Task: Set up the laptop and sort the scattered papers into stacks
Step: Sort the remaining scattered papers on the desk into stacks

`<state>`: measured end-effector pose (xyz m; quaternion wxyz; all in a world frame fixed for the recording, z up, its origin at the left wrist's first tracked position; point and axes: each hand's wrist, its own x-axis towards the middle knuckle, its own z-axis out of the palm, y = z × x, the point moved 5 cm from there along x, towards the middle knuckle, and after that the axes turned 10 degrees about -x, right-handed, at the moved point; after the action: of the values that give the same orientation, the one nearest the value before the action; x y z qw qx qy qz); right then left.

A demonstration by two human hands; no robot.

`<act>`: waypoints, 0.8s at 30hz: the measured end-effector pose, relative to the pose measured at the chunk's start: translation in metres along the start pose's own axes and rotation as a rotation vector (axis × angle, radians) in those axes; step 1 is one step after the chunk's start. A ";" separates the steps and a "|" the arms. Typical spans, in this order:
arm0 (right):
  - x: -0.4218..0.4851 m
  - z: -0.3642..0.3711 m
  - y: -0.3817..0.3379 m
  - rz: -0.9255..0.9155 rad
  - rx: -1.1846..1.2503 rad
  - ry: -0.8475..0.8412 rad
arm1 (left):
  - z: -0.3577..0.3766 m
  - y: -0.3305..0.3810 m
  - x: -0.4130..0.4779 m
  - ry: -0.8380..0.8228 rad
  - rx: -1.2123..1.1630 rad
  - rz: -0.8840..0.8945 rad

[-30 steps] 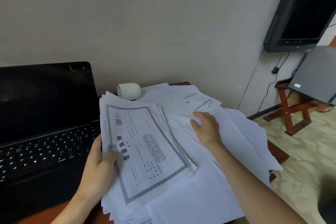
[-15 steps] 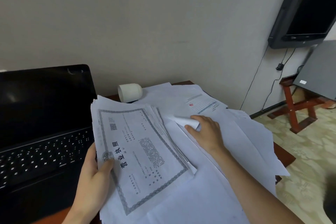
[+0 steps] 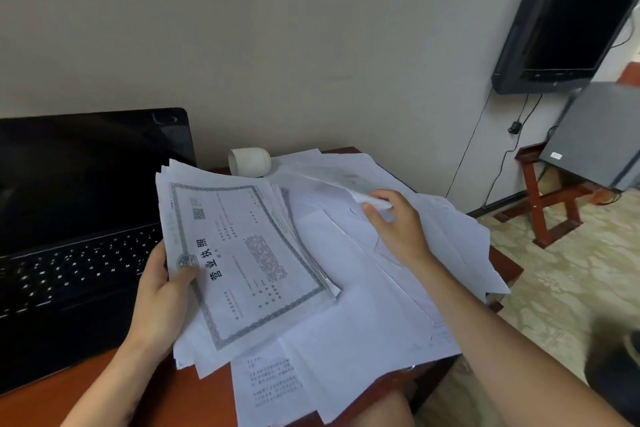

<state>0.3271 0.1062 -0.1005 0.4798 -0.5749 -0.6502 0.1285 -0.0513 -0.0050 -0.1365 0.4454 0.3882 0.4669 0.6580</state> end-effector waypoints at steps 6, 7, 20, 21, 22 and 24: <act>-0.042 -0.016 0.008 0.196 0.099 -0.054 | -0.010 0.006 0.000 0.059 -0.008 0.021; -0.044 -0.018 0.013 0.213 0.076 -0.036 | -0.010 0.006 0.001 0.058 -0.006 0.023; -0.072 -0.071 0.048 0.300 -0.423 -0.337 | -0.007 0.012 -0.002 0.055 0.027 0.064; -0.071 -0.074 0.051 0.363 -0.416 -0.318 | -0.008 0.011 -0.001 0.057 0.037 0.066; -0.071 -0.074 0.050 0.411 -0.383 -0.308 | -0.009 0.010 0.000 0.056 0.044 0.069; -0.071 -0.071 0.048 0.450 -0.310 -0.310 | -0.012 0.011 0.001 0.054 0.061 0.079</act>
<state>0.4030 0.0318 -0.1331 0.2413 -0.7442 -0.5838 0.2170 -0.0651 -0.0096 -0.1292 0.3942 0.4017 0.4828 0.6709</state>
